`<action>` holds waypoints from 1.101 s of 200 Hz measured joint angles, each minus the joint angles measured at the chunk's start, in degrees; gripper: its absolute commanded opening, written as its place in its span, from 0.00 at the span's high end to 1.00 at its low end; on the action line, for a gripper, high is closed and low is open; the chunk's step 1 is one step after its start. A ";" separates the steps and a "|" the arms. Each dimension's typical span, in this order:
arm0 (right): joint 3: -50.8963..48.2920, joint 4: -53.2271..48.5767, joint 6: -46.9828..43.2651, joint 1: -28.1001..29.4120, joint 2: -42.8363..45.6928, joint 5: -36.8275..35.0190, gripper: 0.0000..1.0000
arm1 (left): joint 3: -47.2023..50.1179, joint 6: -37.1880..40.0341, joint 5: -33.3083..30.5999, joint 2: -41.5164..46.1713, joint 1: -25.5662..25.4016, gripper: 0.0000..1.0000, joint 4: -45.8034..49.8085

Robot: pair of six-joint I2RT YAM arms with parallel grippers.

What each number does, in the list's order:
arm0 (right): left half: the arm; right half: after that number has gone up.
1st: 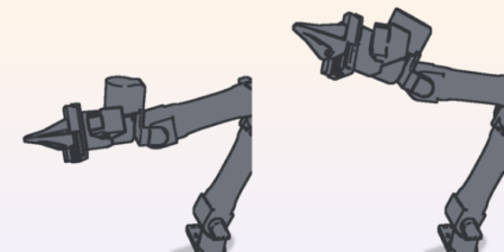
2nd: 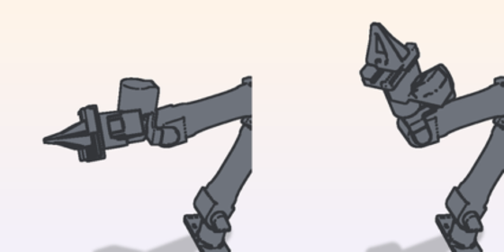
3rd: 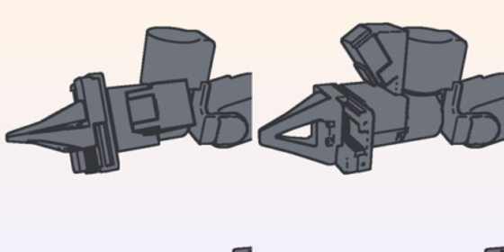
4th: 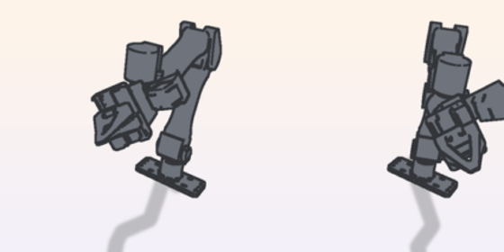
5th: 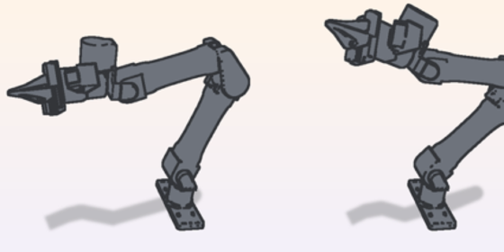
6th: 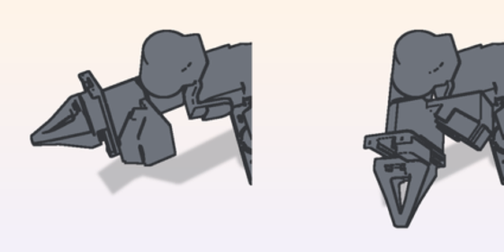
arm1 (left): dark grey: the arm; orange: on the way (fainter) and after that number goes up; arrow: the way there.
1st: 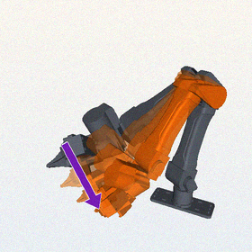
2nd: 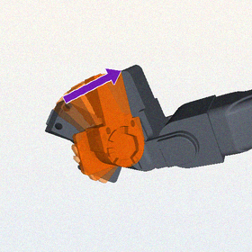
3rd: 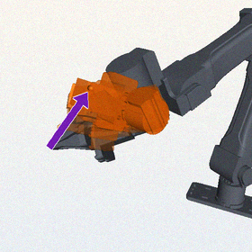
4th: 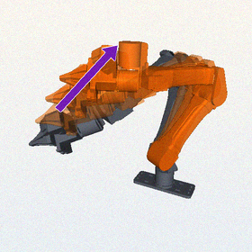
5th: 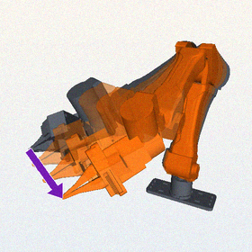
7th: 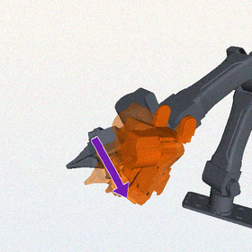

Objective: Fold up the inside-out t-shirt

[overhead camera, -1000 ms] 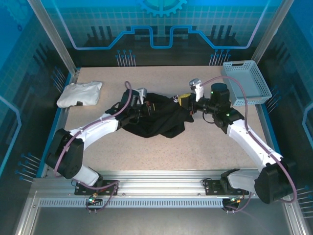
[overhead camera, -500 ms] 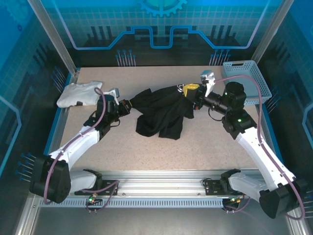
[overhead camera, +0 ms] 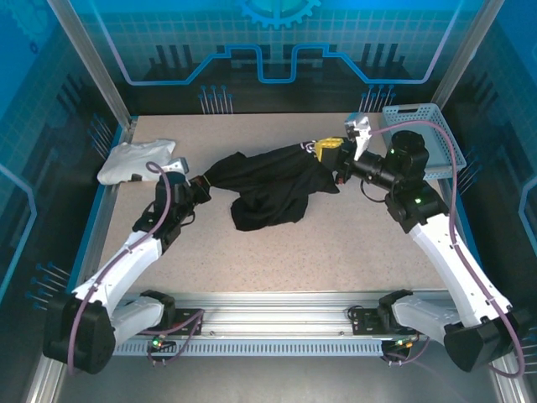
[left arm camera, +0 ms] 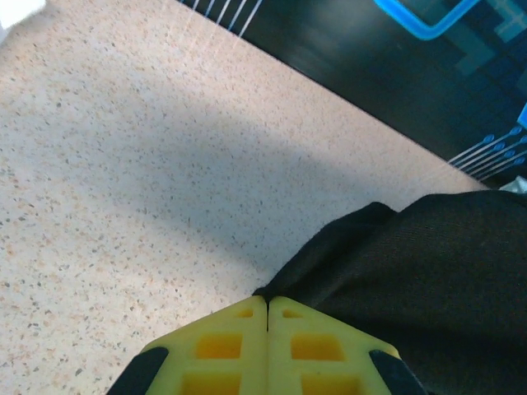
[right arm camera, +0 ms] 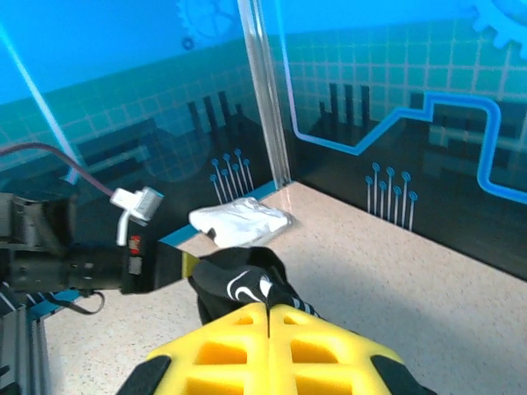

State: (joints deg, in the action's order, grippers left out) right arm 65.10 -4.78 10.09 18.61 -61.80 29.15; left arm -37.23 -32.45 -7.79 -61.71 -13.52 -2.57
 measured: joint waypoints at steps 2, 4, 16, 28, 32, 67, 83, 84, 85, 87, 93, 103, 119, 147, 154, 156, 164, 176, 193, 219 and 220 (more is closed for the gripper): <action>-0.17 0.07 -0.02 0.00 -0.07 0.20 1.00 | 0.00 0.13 -0.02 -0.26 -0.20 1.00 0.15; -0.33 0.13 0.02 0.00 -0.13 0.39 1.00 | 0.00 0.44 -0.04 -0.59 -0.35 1.00 0.26; -1.46 0.52 0.31 0.04 -1.62 1.22 1.00 | -0.02 1.42 -0.39 -2.36 -1.38 0.90 1.60; -2.97 0.44 1.05 0.09 -3.63 1.53 1.00 | -0.02 2.43 -1.01 -3.87 -2.67 0.75 3.37; -3.37 0.39 1.20 0.11 -4.28 1.60 1.00 | -0.02 3.54 -1.11 -4.09 -3.17 0.70 3.85; -3.34 -2.58 1.42 1.60 -8.61 2.64 1.00 | 0.00 9.16 -3.54 -3.23 -10.08 0.38 4.68; -2.01 -5.22 0.55 2.21 -9.31 2.84 1.00 | 0.00 12.24 -2.43 -2.32 -13.35 0.29 2.60; -1.90 -5.38 0.46 2.23 -9.33 2.84 1.00 | 0.00 12.61 -2.34 -2.32 -13.49 0.29 2.47; -1.81 -5.53 0.37 2.25 -9.35 2.82 1.00 | 0.02 13.35 -2.12 -2.27 -13.81 0.28 2.12; -1.55 -5.95 0.22 2.27 -9.38 2.84 1.00 | 0.02 13.35 -1.81 -2.25 -14.12 0.27 1.86; -1.01 -6.71 -0.15 2.27 -9.44 2.84 1.00 | 0.02 14.88 -1.09 -2.25 -14.88 0.24 0.63; -0.04 -8.17 -0.85 2.29 -9.51 2.84 1.00 | 0.02 16.74 0.46 -2.47 -16.15 0.22 -1.01; 1.51 -10.32 -2.01 2.29 -9.88 2.91 1.00 | -0.20 21.59 3.15 -4.63 -18.27 0.21 -4.24; 3.21 -13.07 -3.52 2.29 -10.78 3.08 1.00 | -3.02 28.57 6.19 -12.26 -21.11 0.22 -6.36; 3.39 -13.60 -3.80 2.29 -10.95 3.15 1.00 | -4.17 29.70 6.32 -14.23 -21.42 0.27 -6.58; 3.50 -13.88 -3.93 2.29 -11.02 3.21 1.00 | -4.61 30.08 6.38 -14.95 -21.46 0.29 -6.60; 3.76 -14.58 -4.24 2.29 -11.28 3.34 1.00 | -6.05 31.41 6.60 -17.16 -21.53 0.39 -6.80; 4.28 -15.67 -4.96 2.29 -11.72 3.48 1.00 | -8.70 32.17 6.73 -20.74 -21.53 0.57 -7.10; 6.84 -19.43 -6.78 2.27 -12.98 2.67 1.00 | -12.90 32.83 6.88 -24.63 -21.53 1.00 -6.69; 14.91 -26.64 -9.55 2.27 -15.39 -4.37 1.00 | -16.74 31.15 8.46 -24.04 -21.00 1.00 -5.16; 15.15 -26.75 -9.64 2.25 -15.43 -4.63 1.00 | -16.81 31.04 8.59 -23.87 -20.98 1.00 -5.14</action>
State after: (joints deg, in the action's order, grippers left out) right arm 80.25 -31.53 0.45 20.86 -77.23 24.51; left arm -54.04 -1.41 0.80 -85.58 -34.50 -7.70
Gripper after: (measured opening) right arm 0.057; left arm 0.057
